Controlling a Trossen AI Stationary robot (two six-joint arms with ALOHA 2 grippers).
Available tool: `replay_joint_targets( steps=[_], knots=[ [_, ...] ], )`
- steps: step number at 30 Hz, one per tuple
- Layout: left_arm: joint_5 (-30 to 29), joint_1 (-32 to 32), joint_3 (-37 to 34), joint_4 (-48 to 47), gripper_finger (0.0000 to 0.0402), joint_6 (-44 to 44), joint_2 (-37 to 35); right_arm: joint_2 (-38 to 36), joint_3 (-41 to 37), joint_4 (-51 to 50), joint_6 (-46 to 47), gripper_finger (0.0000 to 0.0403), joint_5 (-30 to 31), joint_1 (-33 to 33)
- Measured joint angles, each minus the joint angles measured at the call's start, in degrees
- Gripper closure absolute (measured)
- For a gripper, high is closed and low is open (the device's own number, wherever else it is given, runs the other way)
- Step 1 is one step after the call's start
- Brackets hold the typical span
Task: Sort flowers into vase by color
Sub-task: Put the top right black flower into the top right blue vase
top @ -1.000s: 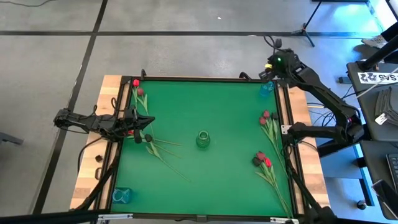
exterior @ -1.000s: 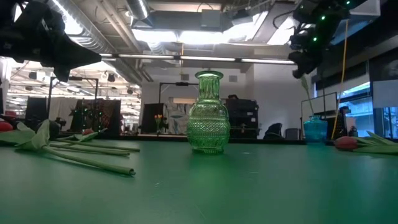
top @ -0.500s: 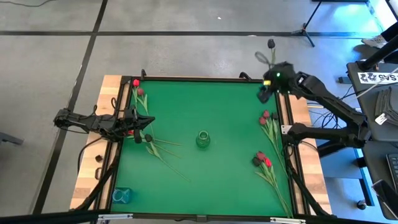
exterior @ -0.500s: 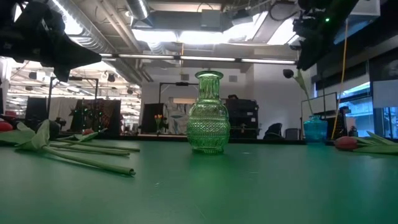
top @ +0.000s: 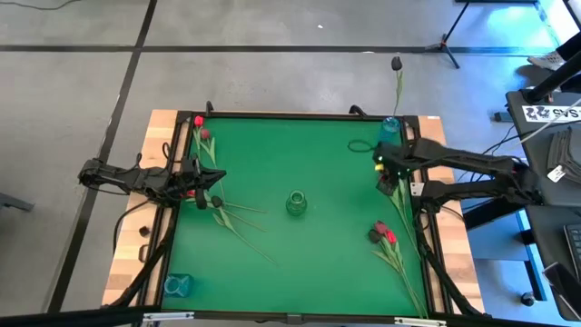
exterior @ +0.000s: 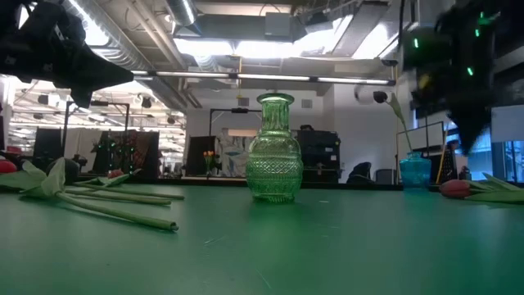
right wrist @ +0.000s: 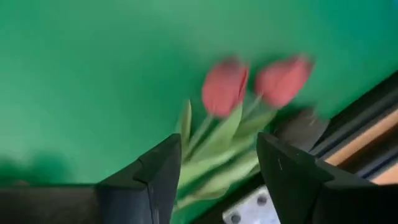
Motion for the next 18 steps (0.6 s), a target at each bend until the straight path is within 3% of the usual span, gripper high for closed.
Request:
replay_joint_targets(
  steps=[3,8,18],
  knots=[
    [0.0,0.0,0.0,0.0,0.0391,0.0,0.0,2.7,-0.3,-1.0,1.8,0.0192,0.0,-1.6],
    [0.0,0.0,0.0,0.1,0.0391,0.0,0.0,7.8,1.0,-1.2,2.3,0.0192,8.1,-2.6],
    [0.0,0.0,0.0,0.2,0.0391,0.0,0.0,20.3,0.8,-2.3,-0.7,0.0192,5.5,-5.3]
  ],
)
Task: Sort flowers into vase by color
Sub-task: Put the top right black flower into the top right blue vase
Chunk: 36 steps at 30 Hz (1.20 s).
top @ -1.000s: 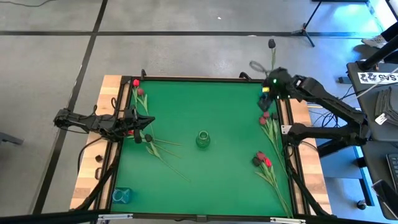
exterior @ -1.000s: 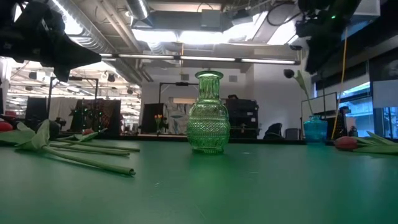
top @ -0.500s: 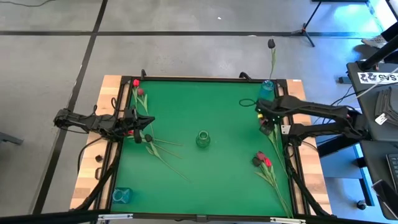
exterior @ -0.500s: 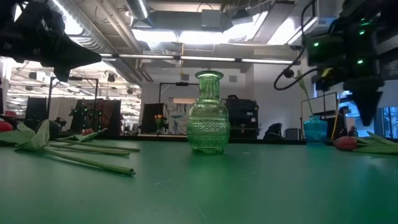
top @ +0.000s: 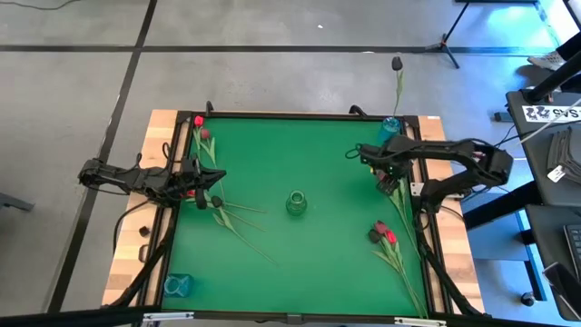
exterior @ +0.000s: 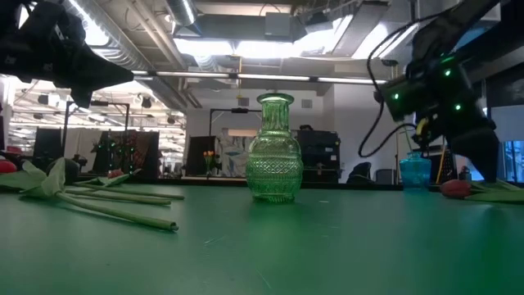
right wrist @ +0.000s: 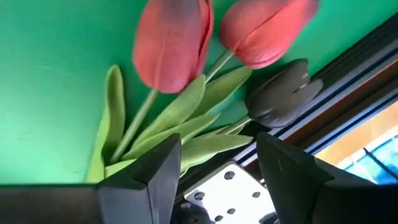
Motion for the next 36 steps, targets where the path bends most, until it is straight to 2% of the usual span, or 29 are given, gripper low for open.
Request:
replay_joint_targets(
  steps=[4,7,11,18,21,30,36],
  knots=[
    [0.0,0.0,0.0,0.0,0.0391,0.0,0.0,4.5,0.0,0.0,0.0,0.0199,0.2,-2.4],
    [0.0,0.0,0.0,0.0,0.0391,0.0,0.0,7.2,0.0,0.0,0.0,0.0223,0.3,-4.7],
    [0.0,0.0,0.0,0.0,0.0391,0.0,0.0,9.8,0.0,-0.1,-0.1,0.0271,0.4,-6.7],
    [0.0,0.0,0.0,0.0,0.0391,0.0,0.0,10.3,1.0,-2.8,-0.1,0.0367,0.5,-5.2],
    [0.0,0.0,0.0,0.0,0.0391,0.0,0.0,9.8,2.9,-5.7,0.3,0.0396,1.0,-3.2],
    [0.0,0.0,0.0,0.0,0.0391,0.0,0.0,6.1,10.4,-6.3,4.3,0.04,-3.5,9.7],
    [0.0,0.0,0.0,0.0,0.0391,0.0,0.0,5.3,17.0,-6.3,7.0,0.0395,-4.1,18.7]
  ],
)
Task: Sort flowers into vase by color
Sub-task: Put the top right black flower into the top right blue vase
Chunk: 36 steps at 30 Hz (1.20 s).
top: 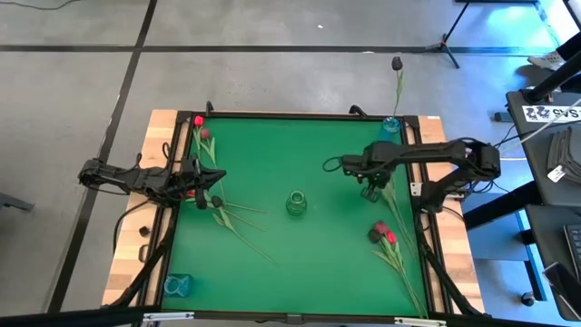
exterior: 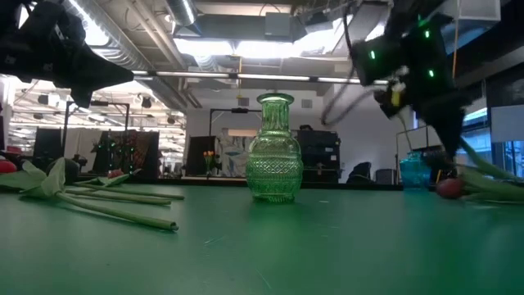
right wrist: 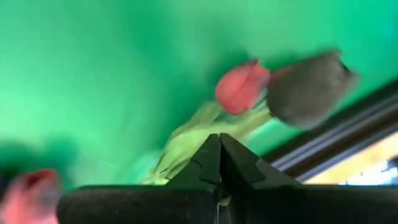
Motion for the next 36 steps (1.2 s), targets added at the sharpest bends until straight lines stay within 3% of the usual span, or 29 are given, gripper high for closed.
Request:
replay_joint_targets(
  steps=[7,16,21,25,28,36],
  knots=[
    [0.0,0.0,0.0,0.0,0.0391,0.0,0.0,0.0,7.8,7.8,-2.1,0.0398,0.5,9.2],
    [0.0,0.0,0.0,0.0,0.0391,0.0,0.0,0.0,2.9,28.0,-5.5,0.0392,1.8,11.8],
    [0.0,0.0,0.0,0.0,0.0391,0.0,0.0,0.2,-1.6,31.9,-5.2,0.0344,0.6,9.8],
    [0.0,0.0,0.0,0.0,0.0391,0.0,0.0,0.2,-5.2,37.1,-5.5,0.0293,-5.0,8.8],
    [0.0,0.0,0.0,0.0,0.0391,0.0,0.0,0.2,-7.7,40.2,-5.7,0.0265,-5.7,8.8],
    [0.0,0.0,0.0,0.0,0.0391,0.0,0.0,0.2,-13.6,50.2,-7.0,0.0245,-6.4,8.9]
  ],
)
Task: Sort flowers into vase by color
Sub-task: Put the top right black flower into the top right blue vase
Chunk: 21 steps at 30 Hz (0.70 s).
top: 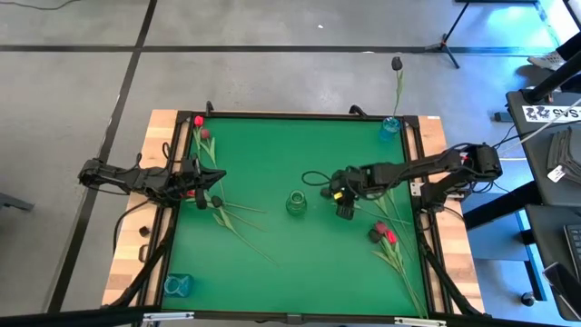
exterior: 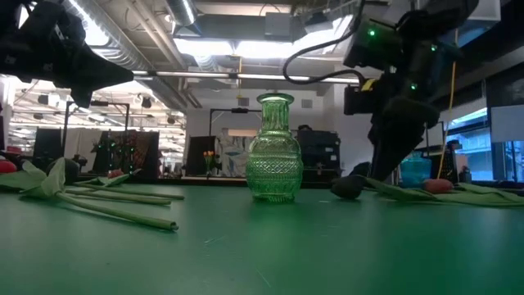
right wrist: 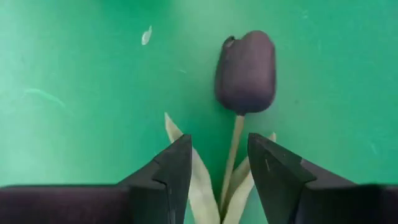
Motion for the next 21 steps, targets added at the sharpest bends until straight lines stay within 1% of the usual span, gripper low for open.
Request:
replay_joint_targets(
  steps=[7,12,17,21],
  knots=[
    [0.0,0.0,0.0,0.0,0.0391,0.0,0.0,0.0,-2.5,5.9,-0.1,0.0244,4.2,0.0],
    [0.0,0.0,0.0,0.0,0.0391,0.0,0.0,0.0,-4.0,8.5,-0.1,0.0244,3.7,0.0],
    [0.0,0.0,0.0,0.0,0.0391,0.0,0.0,0.0,-5.8,8.8,0.3,0.0244,5.1,0.0],
    [0.0,0.0,0.0,0.0,0.0391,0.0,0.0,0.0,-6.4,8.9,1.4,0.0244,4.7,0.0]
  ],
)
